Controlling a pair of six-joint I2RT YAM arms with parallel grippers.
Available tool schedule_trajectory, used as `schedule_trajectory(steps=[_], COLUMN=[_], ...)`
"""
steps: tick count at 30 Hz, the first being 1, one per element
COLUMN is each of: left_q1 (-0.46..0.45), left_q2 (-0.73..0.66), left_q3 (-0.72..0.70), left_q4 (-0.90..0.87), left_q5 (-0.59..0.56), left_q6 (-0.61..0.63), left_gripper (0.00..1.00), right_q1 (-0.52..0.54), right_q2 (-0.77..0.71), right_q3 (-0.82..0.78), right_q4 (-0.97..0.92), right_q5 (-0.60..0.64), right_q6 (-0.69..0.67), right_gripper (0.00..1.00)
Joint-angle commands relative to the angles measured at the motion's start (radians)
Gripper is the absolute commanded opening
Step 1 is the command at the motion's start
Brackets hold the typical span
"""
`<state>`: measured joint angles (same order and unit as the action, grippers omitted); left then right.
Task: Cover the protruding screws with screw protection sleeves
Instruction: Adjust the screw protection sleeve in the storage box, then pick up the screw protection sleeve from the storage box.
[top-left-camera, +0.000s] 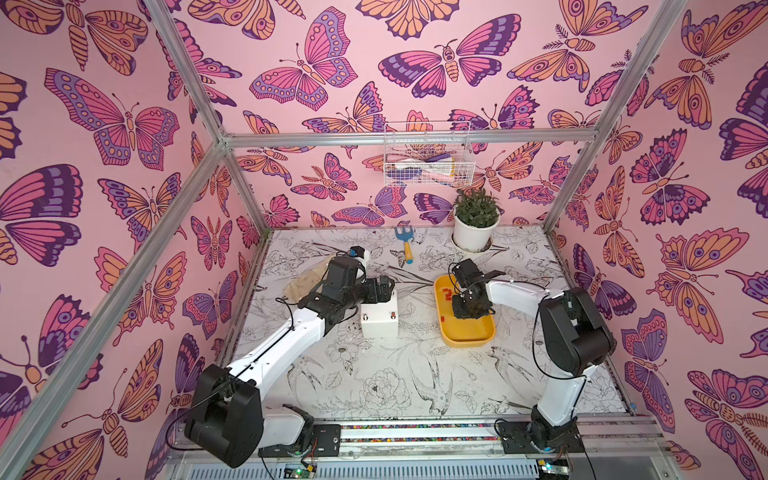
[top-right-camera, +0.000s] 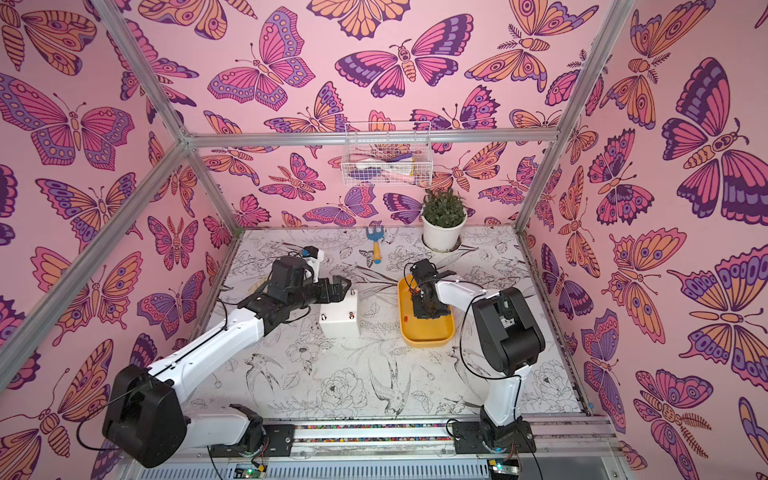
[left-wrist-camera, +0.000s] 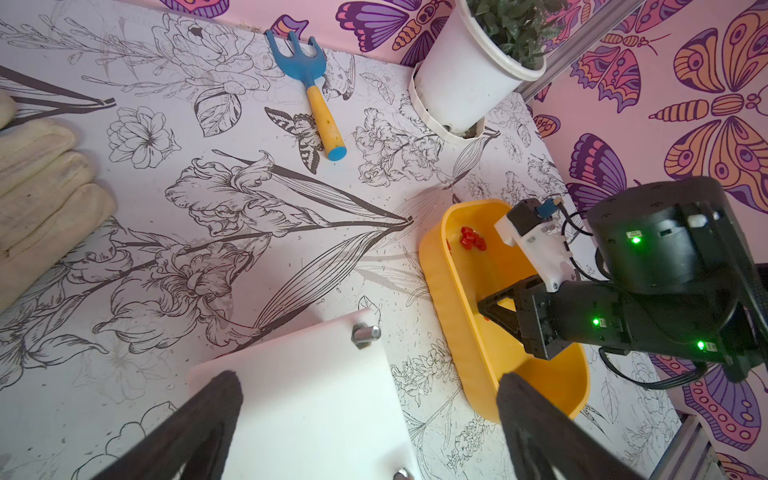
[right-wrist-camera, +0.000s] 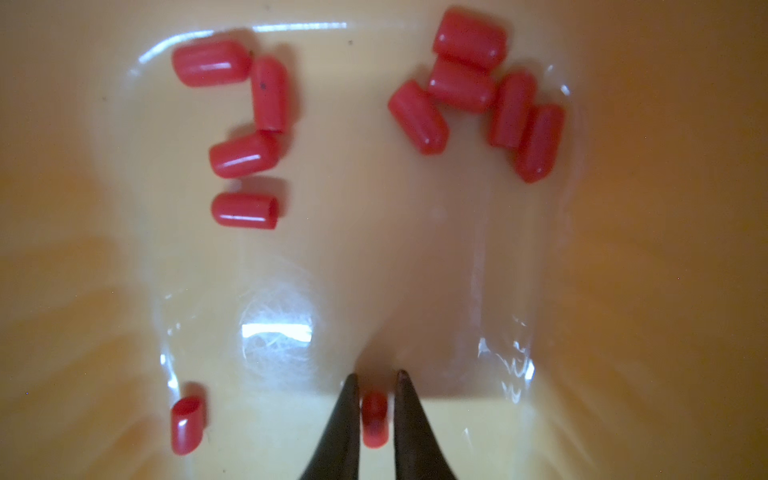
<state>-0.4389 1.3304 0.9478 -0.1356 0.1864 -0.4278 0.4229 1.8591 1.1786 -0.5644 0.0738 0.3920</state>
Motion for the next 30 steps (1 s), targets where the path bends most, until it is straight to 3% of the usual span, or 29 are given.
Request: schedule_trajectory(steps=[1, 30], left_q1=[0.002, 0.003], left_q2=[0.003, -0.003], left_q3=[0.012, 0.005], left_q4=[-0.013, -0.013], left_q5=[-0.005, -0.007], left_q6=[0.009, 0.009], left_gripper=[0.98, 0.98], right_q1=[-0.010, -0.012], right_q2=[0.026, 0.035], right_q3=[0.015, 0.023], right_q4=[-0.032, -0.036], right_q5=[0.006, -0.009], right_q6=[-0.010, -0.012], right_gripper=[0.19, 0.19])
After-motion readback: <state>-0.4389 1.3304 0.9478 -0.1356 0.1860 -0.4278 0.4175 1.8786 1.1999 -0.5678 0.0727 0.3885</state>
